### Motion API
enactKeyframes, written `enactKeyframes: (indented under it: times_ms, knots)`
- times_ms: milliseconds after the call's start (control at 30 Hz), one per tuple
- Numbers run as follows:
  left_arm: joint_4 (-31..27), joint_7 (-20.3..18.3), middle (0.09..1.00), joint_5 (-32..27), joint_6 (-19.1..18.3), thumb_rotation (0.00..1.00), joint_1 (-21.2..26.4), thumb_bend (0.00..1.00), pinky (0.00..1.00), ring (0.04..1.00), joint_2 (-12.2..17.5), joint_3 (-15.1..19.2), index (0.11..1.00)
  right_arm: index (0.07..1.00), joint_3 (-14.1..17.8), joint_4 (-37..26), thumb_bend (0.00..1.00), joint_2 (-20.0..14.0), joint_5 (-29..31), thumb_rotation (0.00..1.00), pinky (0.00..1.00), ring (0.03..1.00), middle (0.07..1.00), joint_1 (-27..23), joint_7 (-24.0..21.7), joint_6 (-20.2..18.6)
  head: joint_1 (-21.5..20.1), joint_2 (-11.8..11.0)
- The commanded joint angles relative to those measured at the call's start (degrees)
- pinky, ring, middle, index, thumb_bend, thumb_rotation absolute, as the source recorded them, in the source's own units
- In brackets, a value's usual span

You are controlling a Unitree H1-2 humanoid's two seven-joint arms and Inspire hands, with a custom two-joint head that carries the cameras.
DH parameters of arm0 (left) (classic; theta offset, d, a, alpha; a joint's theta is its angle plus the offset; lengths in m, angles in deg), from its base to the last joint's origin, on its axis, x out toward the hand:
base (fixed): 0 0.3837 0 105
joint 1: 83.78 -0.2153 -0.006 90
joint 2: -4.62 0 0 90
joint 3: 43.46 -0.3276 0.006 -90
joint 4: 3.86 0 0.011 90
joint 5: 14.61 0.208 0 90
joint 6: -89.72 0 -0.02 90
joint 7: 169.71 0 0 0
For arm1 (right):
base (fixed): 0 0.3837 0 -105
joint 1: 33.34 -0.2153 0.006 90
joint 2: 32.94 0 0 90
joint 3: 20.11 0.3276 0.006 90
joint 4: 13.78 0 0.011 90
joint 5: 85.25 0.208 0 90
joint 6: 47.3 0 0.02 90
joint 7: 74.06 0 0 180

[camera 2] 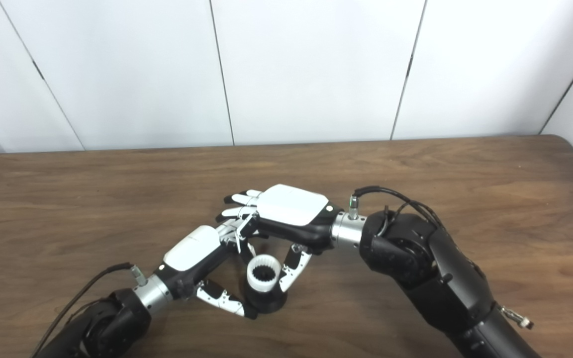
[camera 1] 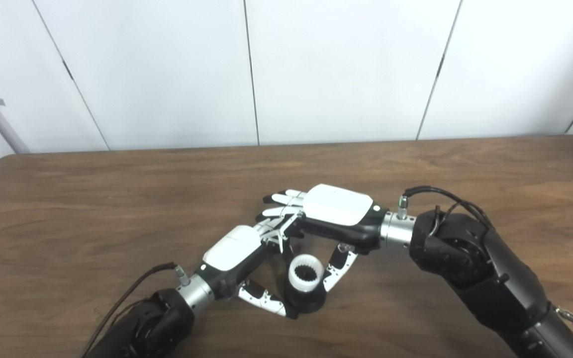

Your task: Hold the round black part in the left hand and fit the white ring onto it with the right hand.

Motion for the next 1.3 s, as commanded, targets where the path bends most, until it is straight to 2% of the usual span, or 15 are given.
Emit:
enactKeyframes:
  times_ms: [0, 267, 567, 1267]
  knots:
    - [-0.46, -3.09, 0.875, 1.65, 0.81, 0.06, -1.11, 0.52, 1.0, 1.0, -0.32, -1.21, 0.481, 0.482, 0.79, -0.58, 0.53, -0.04, 0.16, 0.14, 1.0, 1.0, 0.917, -1.83, 1.64, 1.67, 0.01, 0.13]
    - [-0.89, -3.68, 0.873, 1.55, 0.76, 0.06, -1.11, 0.52, 1.0, 1.0, -0.39, -0.87, 0.481, 0.482, 0.72, -0.1, 0.53, 0.0, 0.28, 0.14, 1.0, 1.0, 0.915, -1.53, 1.41, 1.93, 0.11, 0.57]
    - [-1.41, -4.03, 0.862, 1.91, 0.77, 0.06, -1.26, 0.52, 1.0, 1.0, -0.6, 0.04, 0.481, 0.483, 0.25, -0.94, 0.53, 0.11, 0.33, 0.14, 1.0, 1.0, 0.917, -1.1, 0.16, 0.55, 0.04, 1.06]
    - [-2.64, -5.31, 0.867, 2.23, 0.32, 0.06, -1.88, 0.52, 1.0, 1.0, -1.01, 1.5, 0.48, 0.483, 0.11, 1.44, 0.52, -0.25, 0.66, 0.14, 1.0, 1.0, 0.922, 1.31, 1.08, 2.68, 0.39, 1.69]
